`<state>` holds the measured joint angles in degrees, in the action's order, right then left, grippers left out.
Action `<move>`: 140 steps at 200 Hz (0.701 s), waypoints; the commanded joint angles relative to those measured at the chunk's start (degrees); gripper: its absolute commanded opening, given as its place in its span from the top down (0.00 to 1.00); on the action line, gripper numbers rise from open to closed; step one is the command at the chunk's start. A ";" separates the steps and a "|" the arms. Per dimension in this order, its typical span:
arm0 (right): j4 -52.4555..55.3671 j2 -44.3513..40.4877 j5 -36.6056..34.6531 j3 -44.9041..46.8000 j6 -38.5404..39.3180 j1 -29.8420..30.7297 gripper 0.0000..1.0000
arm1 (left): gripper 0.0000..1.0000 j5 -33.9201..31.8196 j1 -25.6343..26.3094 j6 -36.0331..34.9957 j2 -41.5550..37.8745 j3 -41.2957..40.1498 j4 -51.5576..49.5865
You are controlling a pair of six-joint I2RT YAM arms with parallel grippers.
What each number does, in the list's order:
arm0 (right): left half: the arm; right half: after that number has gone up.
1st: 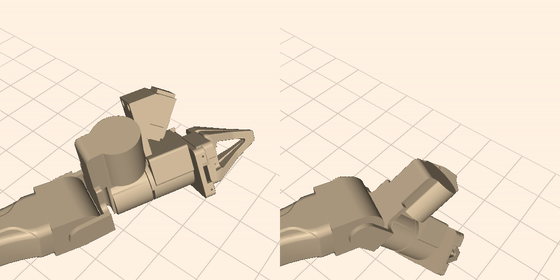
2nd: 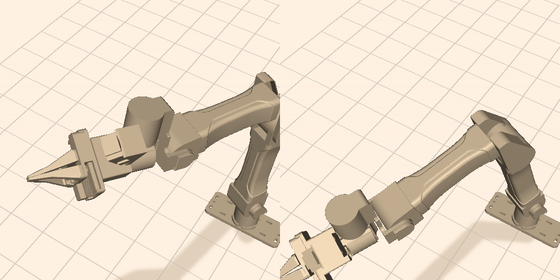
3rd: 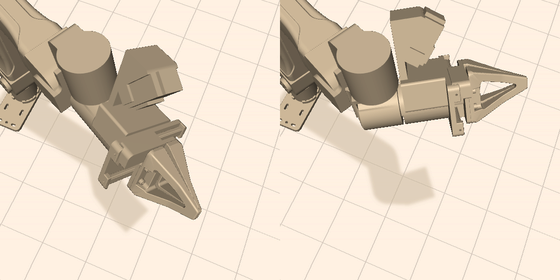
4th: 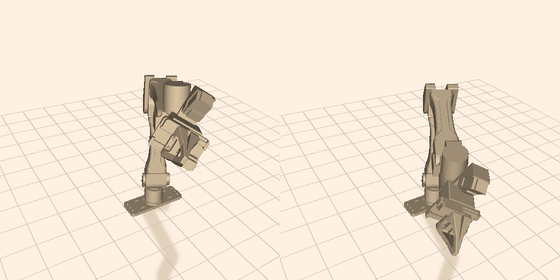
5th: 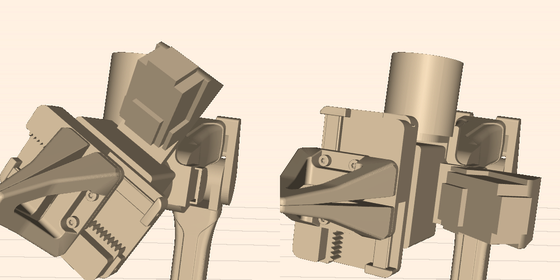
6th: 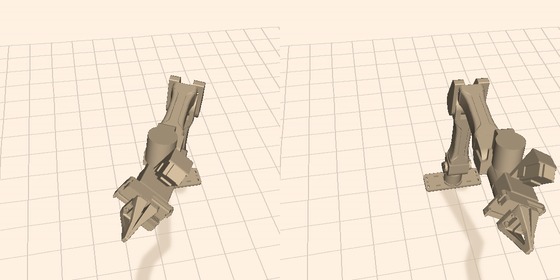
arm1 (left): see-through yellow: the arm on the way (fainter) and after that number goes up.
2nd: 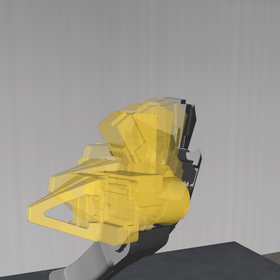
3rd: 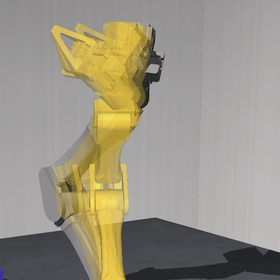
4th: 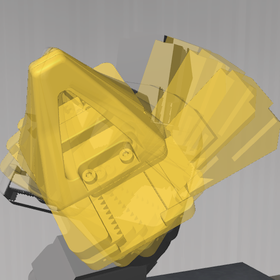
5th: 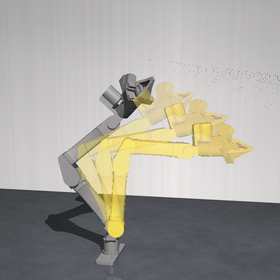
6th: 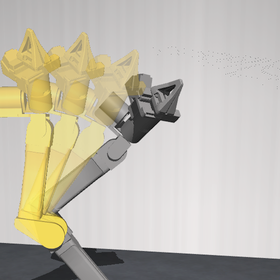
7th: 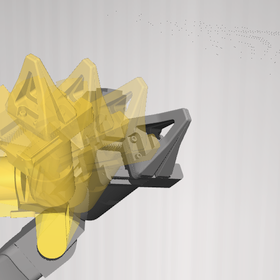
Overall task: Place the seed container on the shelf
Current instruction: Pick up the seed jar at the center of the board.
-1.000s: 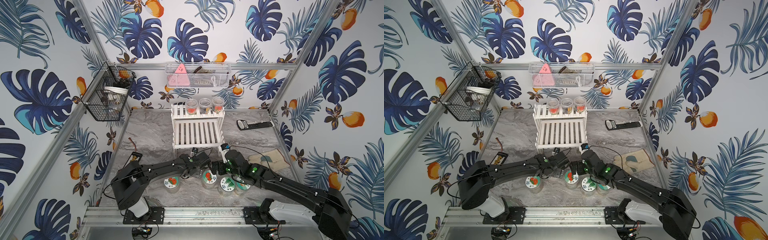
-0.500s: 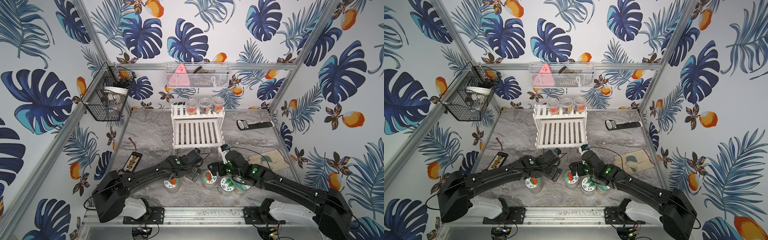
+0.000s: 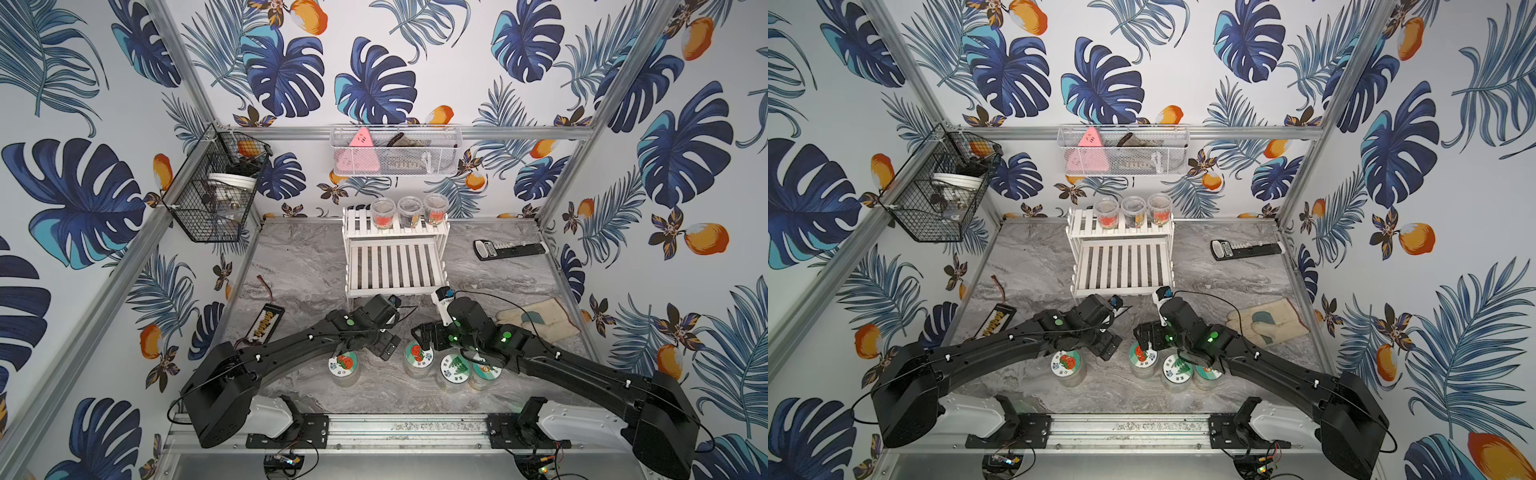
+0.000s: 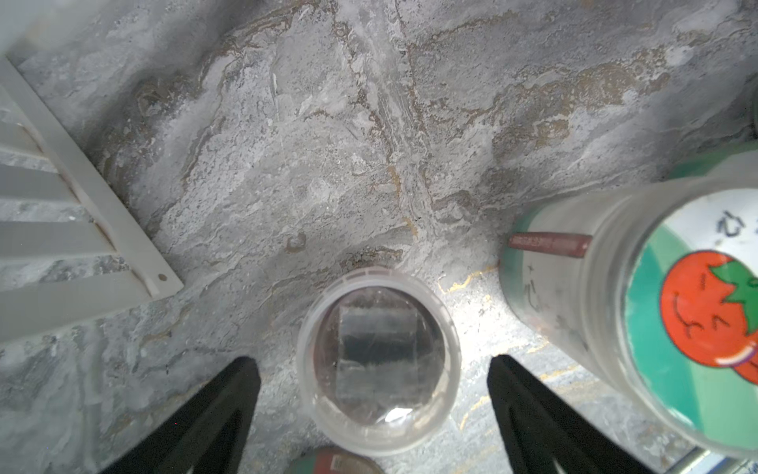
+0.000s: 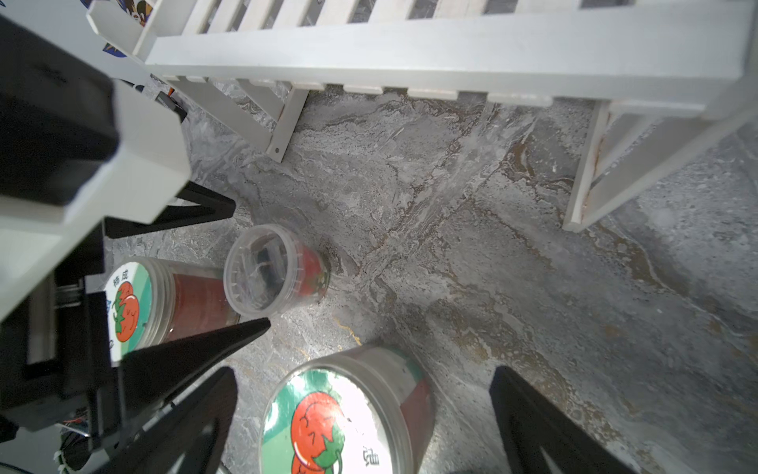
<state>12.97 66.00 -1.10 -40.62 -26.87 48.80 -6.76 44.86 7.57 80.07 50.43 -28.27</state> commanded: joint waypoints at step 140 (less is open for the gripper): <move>0.83 1.61 0.01 -1.41 0.68 0.07 0.00 | 0.23 -2.61 -0.21 7.90 3.24 -0.32 -0.47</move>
<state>12.95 67.92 -0.03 -41.78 -26.09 48.80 -8.88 44.80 12.21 82.43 50.22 -27.49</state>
